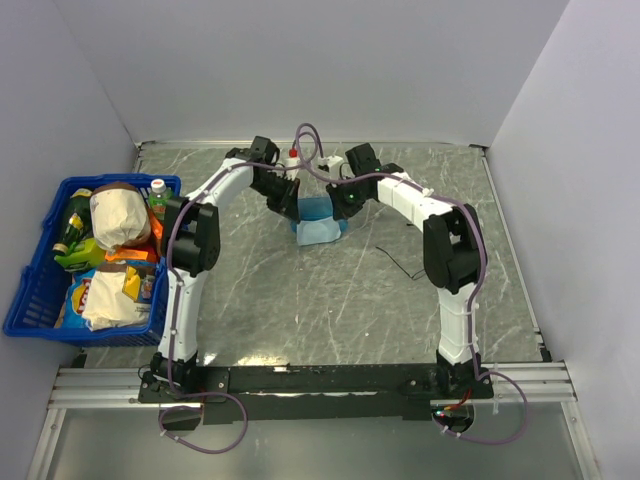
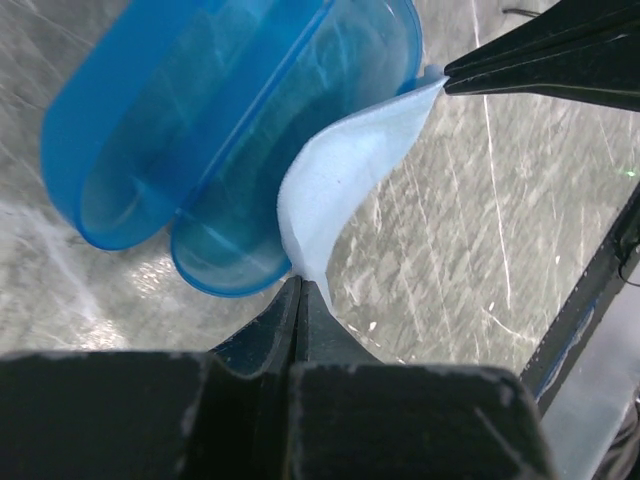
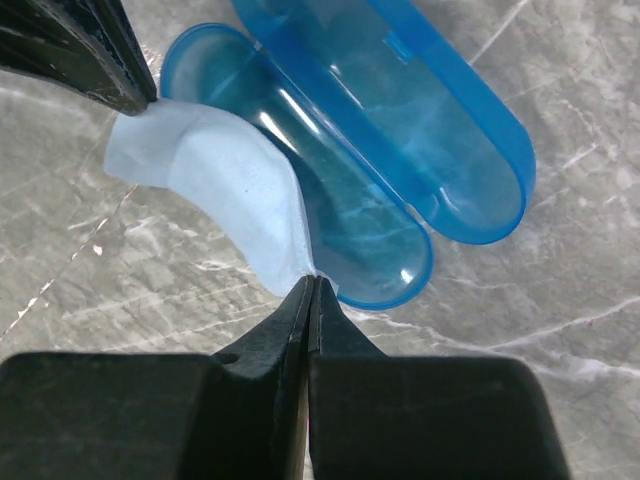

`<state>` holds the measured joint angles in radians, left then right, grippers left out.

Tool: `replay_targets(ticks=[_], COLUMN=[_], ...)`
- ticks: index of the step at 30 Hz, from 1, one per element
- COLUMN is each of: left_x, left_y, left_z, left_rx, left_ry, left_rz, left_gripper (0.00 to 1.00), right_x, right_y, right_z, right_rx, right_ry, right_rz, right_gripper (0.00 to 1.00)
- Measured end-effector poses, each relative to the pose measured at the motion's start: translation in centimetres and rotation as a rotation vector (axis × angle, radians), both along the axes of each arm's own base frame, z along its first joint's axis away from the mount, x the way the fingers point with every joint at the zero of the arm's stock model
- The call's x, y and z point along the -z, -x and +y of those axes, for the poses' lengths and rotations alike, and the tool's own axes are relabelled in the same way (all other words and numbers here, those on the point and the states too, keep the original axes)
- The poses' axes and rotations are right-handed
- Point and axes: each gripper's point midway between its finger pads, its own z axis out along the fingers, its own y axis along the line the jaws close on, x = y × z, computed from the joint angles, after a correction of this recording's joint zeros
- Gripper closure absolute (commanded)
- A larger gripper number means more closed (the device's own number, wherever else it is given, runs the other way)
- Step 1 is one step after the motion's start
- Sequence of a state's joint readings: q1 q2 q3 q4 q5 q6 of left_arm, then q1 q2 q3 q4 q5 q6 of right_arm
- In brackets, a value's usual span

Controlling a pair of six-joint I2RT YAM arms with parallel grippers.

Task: Organize the sunglasses
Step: Place the folded cleaning cloth.

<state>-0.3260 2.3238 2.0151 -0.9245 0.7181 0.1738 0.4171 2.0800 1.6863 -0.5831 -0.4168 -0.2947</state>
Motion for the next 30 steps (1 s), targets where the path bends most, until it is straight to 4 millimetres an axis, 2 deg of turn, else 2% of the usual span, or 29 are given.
replay_targets(ticks=[5,10,16,25,30], left_x=[0.3,1.7,3.2,3.0,2.9], left_y=[-0.8,-1.5,-2.1,-3.4,-3.8], left_z=[-0.1,0.1,0.5,1.0,1.3], left_rx=[-0.02,-0.05,-0.083,-0.122,-0.142], left_ry=[-0.007,-0.033,-0.068,-0.057,-0.053], left_rz=[-0.014,-0.006,0.01,-0.012,-0.011], left_gripper=[0.99,0.99,0.99,0.99,0.99], right_x=[0.8,2.4,2.1,1.8,2.8], right_y=[-0.7,-0.9,-1.4,-2.5,-3.1], right_z=[-0.2,-0.5,-0.4,-0.6,-0.9], right_rx=[0.024,0.04,0.055,0.084,0.112], right_ry=[0.001,0.018,0.017,0.028,0.056], right_rz=[0.018,0.054,0.048,0.03,0.042], right_gripper=[1.0,1.0,1.0,1.0,1.0])
